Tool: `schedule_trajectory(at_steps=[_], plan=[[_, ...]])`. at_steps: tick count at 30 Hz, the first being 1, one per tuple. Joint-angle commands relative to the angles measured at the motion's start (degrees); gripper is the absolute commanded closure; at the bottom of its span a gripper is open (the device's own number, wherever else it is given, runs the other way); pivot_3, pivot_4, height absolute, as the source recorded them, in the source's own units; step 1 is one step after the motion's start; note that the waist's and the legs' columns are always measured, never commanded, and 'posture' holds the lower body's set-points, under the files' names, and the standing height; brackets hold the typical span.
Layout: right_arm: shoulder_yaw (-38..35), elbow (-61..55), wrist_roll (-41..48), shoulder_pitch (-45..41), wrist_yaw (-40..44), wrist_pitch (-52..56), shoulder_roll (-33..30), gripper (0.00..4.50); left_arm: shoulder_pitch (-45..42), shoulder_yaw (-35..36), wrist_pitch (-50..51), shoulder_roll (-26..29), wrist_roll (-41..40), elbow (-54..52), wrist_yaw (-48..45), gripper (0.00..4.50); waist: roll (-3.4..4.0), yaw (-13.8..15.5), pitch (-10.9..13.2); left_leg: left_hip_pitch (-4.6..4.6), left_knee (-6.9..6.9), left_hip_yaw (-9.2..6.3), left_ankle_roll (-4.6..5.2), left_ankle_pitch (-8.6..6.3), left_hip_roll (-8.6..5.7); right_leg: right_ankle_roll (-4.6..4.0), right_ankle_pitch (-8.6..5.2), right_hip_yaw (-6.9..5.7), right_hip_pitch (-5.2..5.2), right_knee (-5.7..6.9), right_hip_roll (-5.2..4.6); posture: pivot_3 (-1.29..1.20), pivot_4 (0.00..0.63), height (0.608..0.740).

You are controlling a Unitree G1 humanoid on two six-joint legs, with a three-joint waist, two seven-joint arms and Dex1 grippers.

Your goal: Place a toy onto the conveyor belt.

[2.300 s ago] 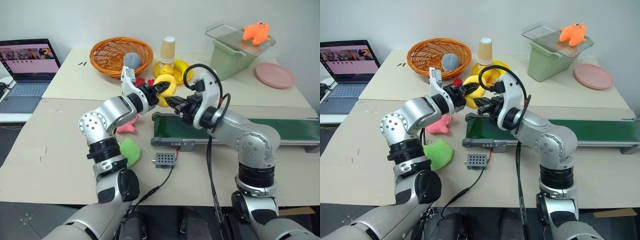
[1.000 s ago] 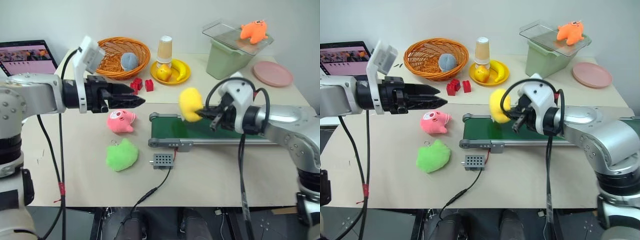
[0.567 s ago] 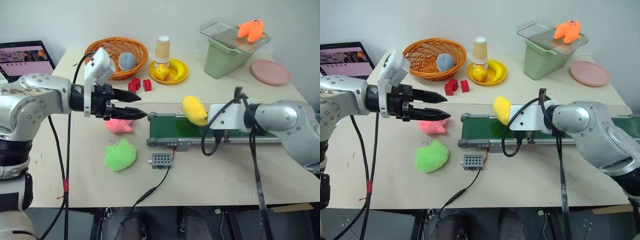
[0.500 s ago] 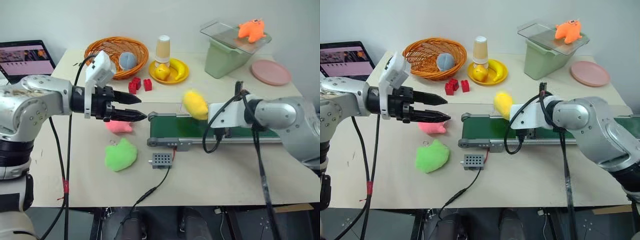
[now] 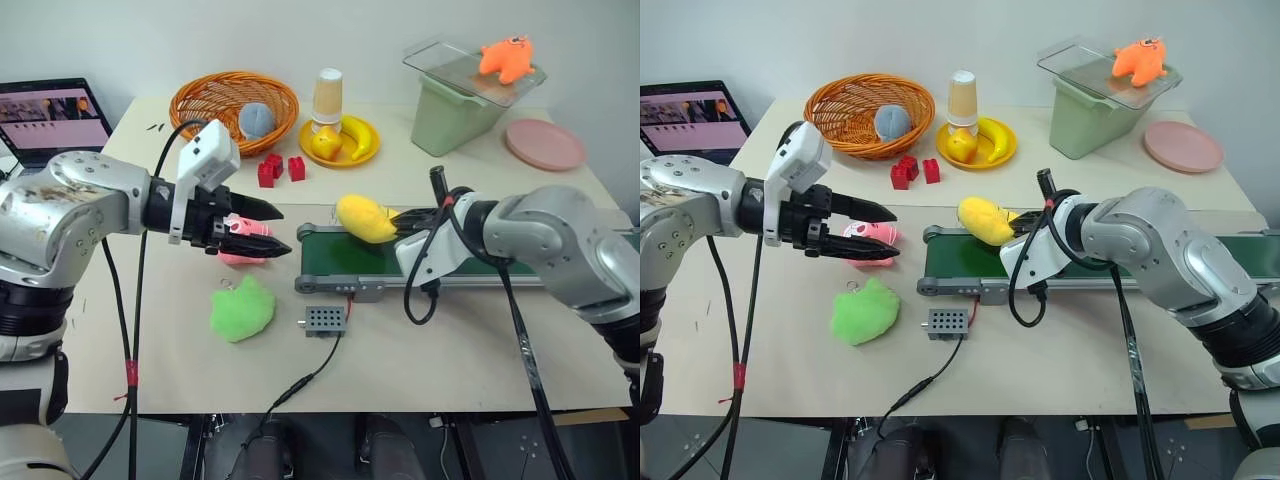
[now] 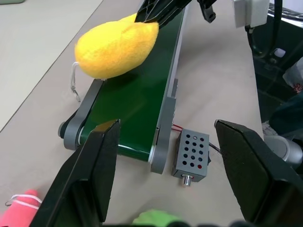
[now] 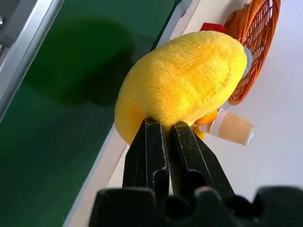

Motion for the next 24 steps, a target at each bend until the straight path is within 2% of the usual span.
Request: schedule_trajectory(at_steps=[1,17,24], plan=[[-3.75,-0.44,-0.53,0.73,0.74,-3.18,0.1,4.5,-1.24,0.62,-1.54,-0.23,1.3,-0.43,-1.16,1.12,0.0,0.01,0.0,0.0,0.01,0.0,0.0,0.0,0.0,-0.01,0.0,0.0,0.0,0.01,0.0,0.0,0.15,0.734],[-7.33,-3.21,2.35,6.64,7.2,-1.6,2.39,4.5,-2.67,0.36,-2.19,-2.23,4.56,0.93,-3.17,1.12,0.0,-0.01,0.0,0.03,0.29,-0.04,0.01,0.0,0.03,0.0,-0.03,0.05,0.01,0.69,0.0,0.0,0.15,0.734],[-8.9,-4.39,3.49,7.27,9.23,1.93,3.76,2.22,-3.25,0.32,-2.46,-2.97,5.17,1.39,-3.47,1.07,0.0,-0.01,0.0,0.03,0.31,-0.04,0.01,0.0,0.03,-0.01,-0.03,0.05,0.01,0.72,0.0,0.0,0.15,0.734]])
